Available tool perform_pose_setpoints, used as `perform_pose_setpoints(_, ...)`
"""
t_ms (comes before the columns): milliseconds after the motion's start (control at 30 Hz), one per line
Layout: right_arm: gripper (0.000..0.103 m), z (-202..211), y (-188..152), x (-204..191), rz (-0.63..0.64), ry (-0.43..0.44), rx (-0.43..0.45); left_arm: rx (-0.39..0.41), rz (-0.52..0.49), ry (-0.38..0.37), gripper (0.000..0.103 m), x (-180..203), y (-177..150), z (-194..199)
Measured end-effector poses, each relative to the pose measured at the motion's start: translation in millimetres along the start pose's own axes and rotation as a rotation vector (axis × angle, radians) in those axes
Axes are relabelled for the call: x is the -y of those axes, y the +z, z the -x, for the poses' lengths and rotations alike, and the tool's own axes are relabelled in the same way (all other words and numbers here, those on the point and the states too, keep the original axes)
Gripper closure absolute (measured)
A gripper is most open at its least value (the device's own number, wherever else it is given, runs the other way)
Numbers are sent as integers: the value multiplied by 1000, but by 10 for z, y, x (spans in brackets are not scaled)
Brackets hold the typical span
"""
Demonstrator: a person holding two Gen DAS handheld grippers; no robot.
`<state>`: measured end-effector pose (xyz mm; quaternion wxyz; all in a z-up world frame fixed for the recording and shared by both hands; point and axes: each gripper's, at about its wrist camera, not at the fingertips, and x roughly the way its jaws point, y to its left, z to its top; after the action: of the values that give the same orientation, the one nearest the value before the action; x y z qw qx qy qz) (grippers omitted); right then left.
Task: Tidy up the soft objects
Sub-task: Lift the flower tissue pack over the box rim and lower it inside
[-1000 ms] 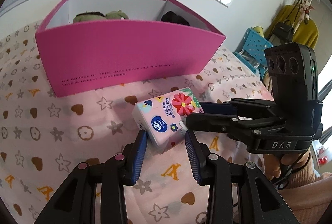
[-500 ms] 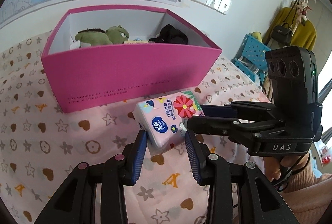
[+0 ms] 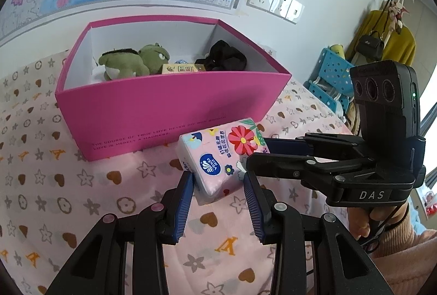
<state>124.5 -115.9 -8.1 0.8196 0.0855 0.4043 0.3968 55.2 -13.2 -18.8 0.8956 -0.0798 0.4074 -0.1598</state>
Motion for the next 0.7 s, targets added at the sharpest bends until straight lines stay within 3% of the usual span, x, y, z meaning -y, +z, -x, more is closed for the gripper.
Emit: perform_pose_setpoints(700,66,95,94,-2,28,-11,36,40,-23,6,65,24,144,48)
